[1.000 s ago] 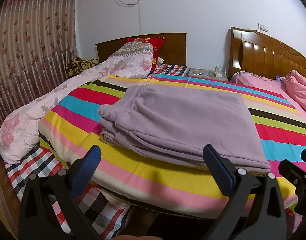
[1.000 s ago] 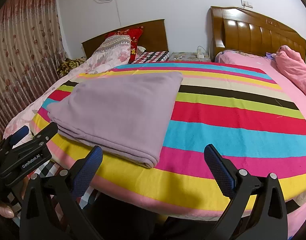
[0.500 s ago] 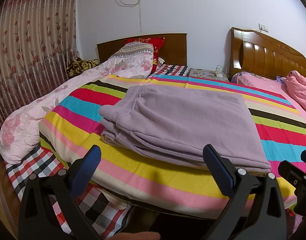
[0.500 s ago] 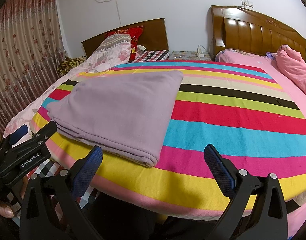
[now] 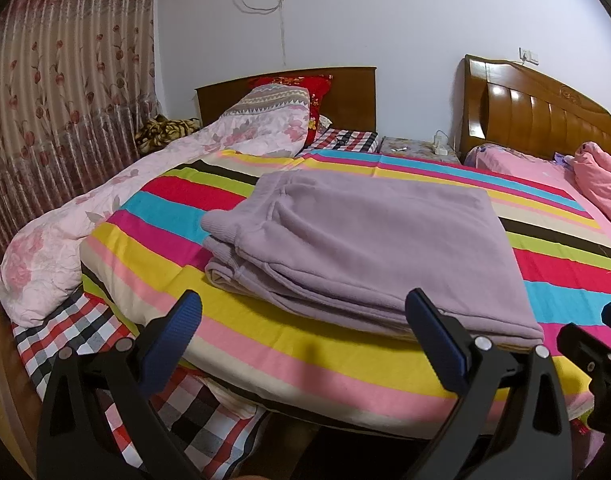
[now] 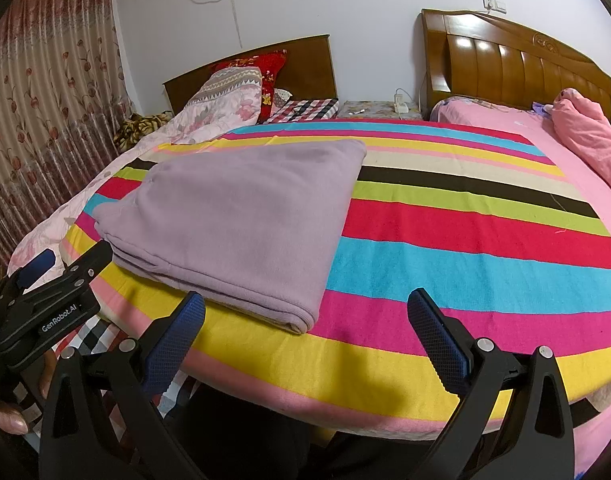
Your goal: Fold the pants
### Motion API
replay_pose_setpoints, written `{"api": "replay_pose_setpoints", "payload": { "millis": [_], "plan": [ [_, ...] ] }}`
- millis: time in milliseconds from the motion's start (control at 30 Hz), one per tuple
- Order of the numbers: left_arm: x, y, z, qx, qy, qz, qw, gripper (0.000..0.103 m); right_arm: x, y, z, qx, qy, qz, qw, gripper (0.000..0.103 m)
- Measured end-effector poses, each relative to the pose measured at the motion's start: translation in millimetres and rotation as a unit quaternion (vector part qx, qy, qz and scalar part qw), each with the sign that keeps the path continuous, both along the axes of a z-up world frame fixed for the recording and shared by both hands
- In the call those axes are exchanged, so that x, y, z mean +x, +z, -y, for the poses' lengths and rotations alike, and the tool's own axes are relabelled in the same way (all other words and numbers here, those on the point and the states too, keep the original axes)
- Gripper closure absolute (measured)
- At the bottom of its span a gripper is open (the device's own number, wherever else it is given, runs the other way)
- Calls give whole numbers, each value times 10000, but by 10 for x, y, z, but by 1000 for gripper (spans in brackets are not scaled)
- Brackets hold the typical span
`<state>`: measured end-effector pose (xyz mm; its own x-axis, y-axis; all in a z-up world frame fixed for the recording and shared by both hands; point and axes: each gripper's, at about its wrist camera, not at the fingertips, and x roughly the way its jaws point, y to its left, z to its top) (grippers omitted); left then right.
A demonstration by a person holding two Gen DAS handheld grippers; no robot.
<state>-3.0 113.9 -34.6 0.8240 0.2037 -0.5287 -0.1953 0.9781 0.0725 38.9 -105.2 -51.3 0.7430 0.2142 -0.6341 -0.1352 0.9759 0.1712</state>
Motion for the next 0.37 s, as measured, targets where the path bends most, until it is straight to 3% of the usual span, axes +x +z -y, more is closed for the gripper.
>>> {"api": "replay_pose_setpoints", "payload": {
  "millis": [367],
  "plan": [
    [15, -11, 34, -19, 4, -40, 10000, 1, -8, -36, 10, 21, 0, -13, 10000, 5]
  ]
}}
